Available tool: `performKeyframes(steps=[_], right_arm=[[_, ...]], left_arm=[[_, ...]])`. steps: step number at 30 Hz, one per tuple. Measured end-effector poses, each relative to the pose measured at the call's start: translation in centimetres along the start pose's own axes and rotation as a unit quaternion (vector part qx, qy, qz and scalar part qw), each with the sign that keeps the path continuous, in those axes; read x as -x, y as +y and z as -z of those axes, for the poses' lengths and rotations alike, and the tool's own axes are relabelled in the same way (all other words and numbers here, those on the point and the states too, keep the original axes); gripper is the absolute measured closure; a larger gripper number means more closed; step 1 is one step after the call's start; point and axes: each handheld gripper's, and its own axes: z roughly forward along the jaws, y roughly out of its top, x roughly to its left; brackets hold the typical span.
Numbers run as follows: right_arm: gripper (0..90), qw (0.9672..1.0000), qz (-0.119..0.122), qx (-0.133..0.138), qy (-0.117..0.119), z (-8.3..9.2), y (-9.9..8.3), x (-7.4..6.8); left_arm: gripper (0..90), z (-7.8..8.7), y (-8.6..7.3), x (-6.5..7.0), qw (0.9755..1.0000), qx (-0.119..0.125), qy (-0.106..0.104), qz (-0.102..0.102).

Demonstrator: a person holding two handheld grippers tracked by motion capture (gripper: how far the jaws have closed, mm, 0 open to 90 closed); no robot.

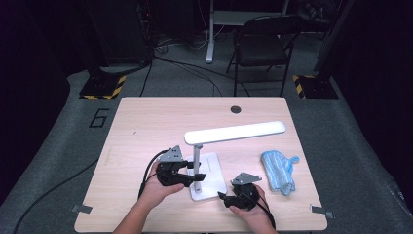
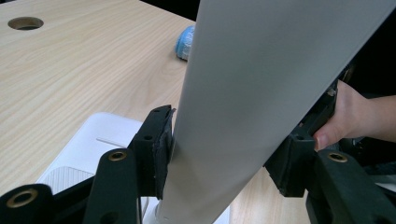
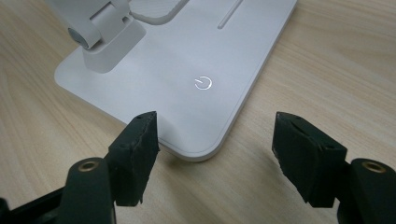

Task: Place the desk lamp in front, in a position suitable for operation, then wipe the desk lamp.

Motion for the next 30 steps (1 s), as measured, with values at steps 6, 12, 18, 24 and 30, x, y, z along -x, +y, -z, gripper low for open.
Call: performKeyframes(steps=[6, 12, 18, 24, 30], right_arm=[[33.6, 1.0000, -0.008, 0.000, -0.004, 0.3, 0.0, -0.1], [33.6, 0.9999, -0.003, 0.016, 0.002, 0.9, 0.1, -0.2], [33.6, 0.9995, -0.006, 0.032, -0.002, 1.6, 0.2, 0.2], [33.8, 0.9991, -0.018, 0.039, -0.006, 2.0, 0.1, 0.9], [34.2, 0.9989, -0.023, 0.040, -0.007, 2.1, 0.0, 1.4]], left_arm=[[47.4, -0.1, 0.0, 0.1, 1.0000, 0.003, 0.005, 0.000], [47.6, -0.1, 0.0, 0.2, 1.0000, 0.002, 0.007, 0.001], [47.5, -0.2, 0.1, 0.3, 1.0000, 0.000, 0.006, 0.002], [47.4, -0.1, 0.1, 0.3, 1.0000, -0.004, 0.001, -0.002], [47.2, 0.1, 0.2, 0.4, 0.9999, -0.017, -0.003, -0.002]])
